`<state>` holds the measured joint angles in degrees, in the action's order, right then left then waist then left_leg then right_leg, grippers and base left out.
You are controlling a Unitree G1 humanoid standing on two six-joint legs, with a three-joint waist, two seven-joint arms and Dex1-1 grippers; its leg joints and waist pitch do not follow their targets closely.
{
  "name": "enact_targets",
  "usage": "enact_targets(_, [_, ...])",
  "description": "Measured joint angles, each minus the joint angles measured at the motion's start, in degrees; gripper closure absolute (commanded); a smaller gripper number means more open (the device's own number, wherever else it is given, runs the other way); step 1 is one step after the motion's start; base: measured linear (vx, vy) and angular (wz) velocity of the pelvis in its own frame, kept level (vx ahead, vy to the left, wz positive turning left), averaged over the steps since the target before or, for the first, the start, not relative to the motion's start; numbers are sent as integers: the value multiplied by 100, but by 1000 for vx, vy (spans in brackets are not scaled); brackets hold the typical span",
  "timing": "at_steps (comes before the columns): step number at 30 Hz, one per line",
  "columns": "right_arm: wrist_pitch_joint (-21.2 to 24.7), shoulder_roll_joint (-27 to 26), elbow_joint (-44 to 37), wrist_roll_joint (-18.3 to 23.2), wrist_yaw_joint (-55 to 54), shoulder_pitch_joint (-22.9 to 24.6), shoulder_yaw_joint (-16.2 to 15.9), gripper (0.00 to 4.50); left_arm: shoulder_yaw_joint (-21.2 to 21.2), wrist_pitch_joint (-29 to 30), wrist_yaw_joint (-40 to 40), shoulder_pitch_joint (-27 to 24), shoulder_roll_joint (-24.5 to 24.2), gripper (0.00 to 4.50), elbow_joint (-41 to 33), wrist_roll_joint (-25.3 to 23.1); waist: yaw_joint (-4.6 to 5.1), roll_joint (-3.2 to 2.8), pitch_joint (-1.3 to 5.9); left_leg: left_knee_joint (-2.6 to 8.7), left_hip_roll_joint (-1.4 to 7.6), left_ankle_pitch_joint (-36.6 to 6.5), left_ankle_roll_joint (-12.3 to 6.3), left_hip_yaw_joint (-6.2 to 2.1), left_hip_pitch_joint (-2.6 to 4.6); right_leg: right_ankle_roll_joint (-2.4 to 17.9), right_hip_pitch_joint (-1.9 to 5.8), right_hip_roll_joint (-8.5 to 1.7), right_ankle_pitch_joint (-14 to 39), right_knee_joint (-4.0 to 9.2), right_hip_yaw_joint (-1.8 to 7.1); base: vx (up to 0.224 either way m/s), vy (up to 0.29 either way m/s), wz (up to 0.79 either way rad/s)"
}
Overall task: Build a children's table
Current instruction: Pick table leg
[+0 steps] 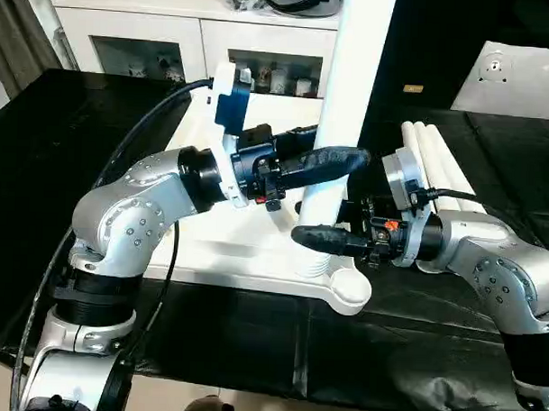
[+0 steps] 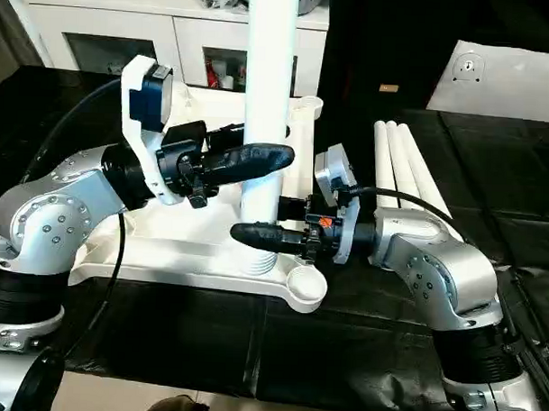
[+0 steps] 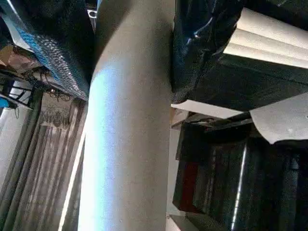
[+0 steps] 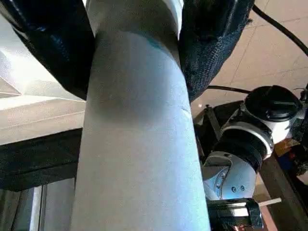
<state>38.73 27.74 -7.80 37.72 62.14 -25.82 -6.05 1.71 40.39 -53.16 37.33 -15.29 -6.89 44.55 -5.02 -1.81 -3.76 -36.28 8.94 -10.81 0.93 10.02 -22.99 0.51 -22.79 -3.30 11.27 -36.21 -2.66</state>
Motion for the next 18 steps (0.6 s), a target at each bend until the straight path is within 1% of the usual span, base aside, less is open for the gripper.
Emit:
enact_targets(6, [-2,-14,0,-1,-48,1,5,255,0,-40,51,14,34,264,44,-35,0,0,0,0,0,0,0,0,0,0,0,0,0,0,0,0,0,0])
enact_targets(7, [-6,-24,0,-1,-54,1,9,255,-2,-35,66,20,40,229,44,-29,0,0,0,0,0,0,0,0,0,0,0,0,0,0,0,0,0,0])
enact_targets(9, [-20,-108,0,-4,-135,1,30,255,-47,-29,176,26,96,194,44,-5,1,0,0,0,0,0,0,0,0,0,0,0,0,0,0,0,0,0])
enact_targets(11, [-25,-239,0,-7,-228,4,19,255,-74,-50,272,55,118,188,43,-9,1,0,0,0,0,0,0,0,0,0,-1,0,0,-2,0,0,0,0])
enact_targets(14, [-82,-361,3,-79,-487,6,21,255,-74,-234,456,40,133,158,32,-203,1,0,1,0,0,0,0,0,0,0,-1,0,0,-2,0,0,0,0])
enact_targets(15, [-134,-433,20,-158,-630,8,45,255,-85,-317,602,24,174,158,25,-300,3,0,1,0,0,0,0,0,0,0,0,0,0,-1,0,0,0,0])
enact_targets(16, [-216,-560,55,-257,-853,9,70,255,-120,-391,830,-23,254,145,-5,-411,5,1,1,0,0,0,0,0,0,1,0,0,-1,-1,1,0,0,0])
enact_targets(18, [-333,-720,148,-411,-1165,23,71,255,-128,-465,1151,-89,310,137,-58,-596,3,1,1,0,0,1,2,0,0,0,-1,0,-1,-2,0,0,0,0])
